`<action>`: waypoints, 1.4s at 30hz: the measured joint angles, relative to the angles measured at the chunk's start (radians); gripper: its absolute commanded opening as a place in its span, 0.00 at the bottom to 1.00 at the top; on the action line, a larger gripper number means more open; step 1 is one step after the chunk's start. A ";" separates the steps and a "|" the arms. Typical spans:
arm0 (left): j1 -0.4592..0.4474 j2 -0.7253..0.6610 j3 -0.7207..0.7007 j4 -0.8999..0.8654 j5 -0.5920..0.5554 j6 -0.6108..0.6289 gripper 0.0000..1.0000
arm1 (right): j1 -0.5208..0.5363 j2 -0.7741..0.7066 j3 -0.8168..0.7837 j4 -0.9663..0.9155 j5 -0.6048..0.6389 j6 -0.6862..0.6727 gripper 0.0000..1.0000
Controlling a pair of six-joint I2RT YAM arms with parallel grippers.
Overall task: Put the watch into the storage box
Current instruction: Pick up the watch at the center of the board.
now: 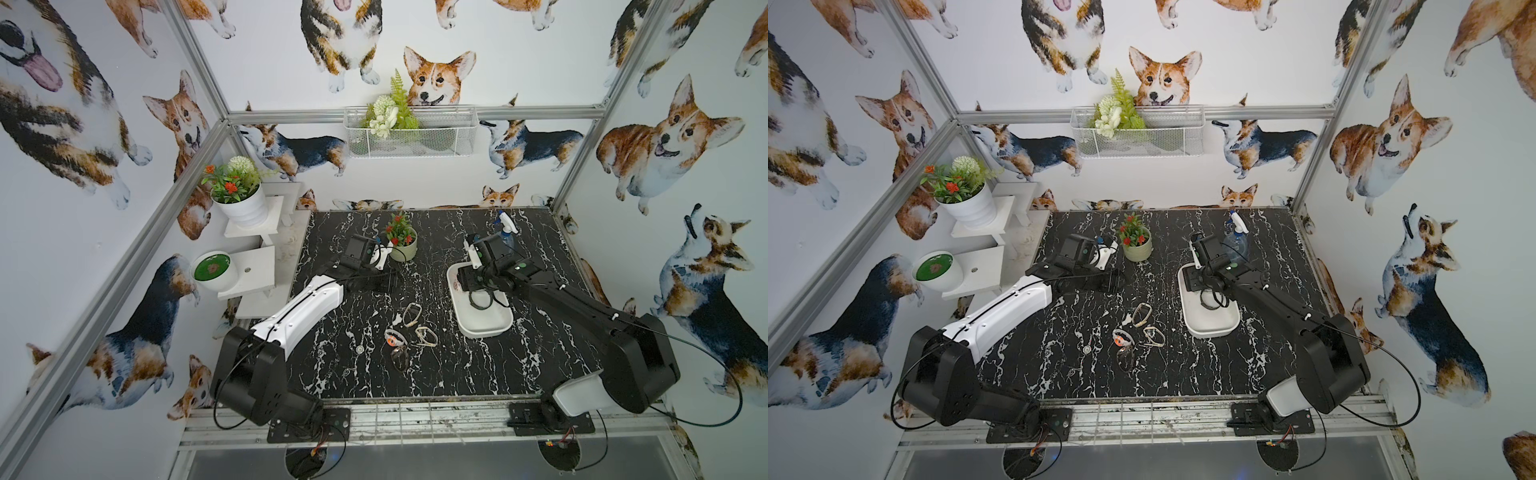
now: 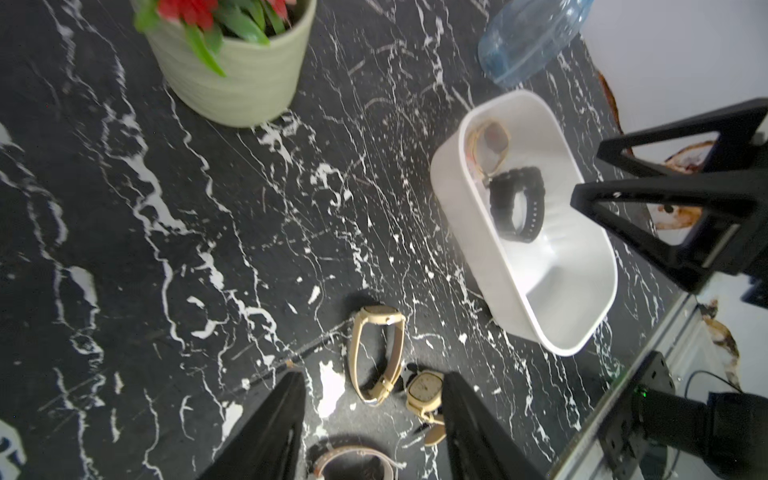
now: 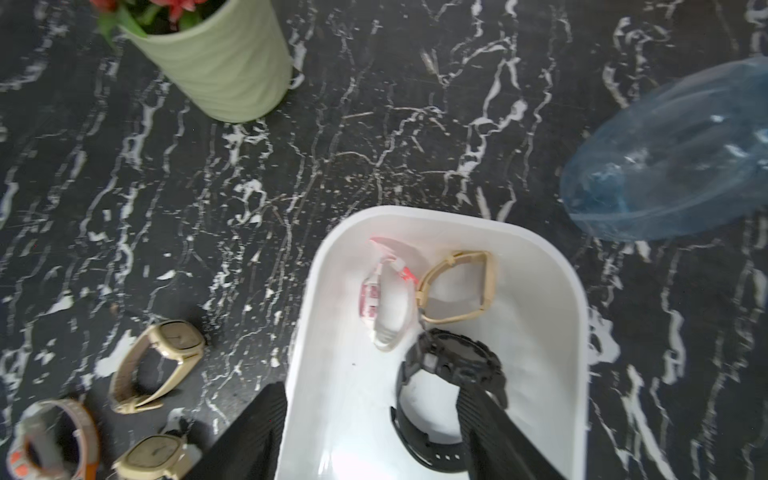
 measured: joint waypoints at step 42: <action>-0.126 0.349 0.035 -0.032 -0.094 0.033 0.25 | 0.036 0.087 -0.028 0.183 -0.371 0.067 0.64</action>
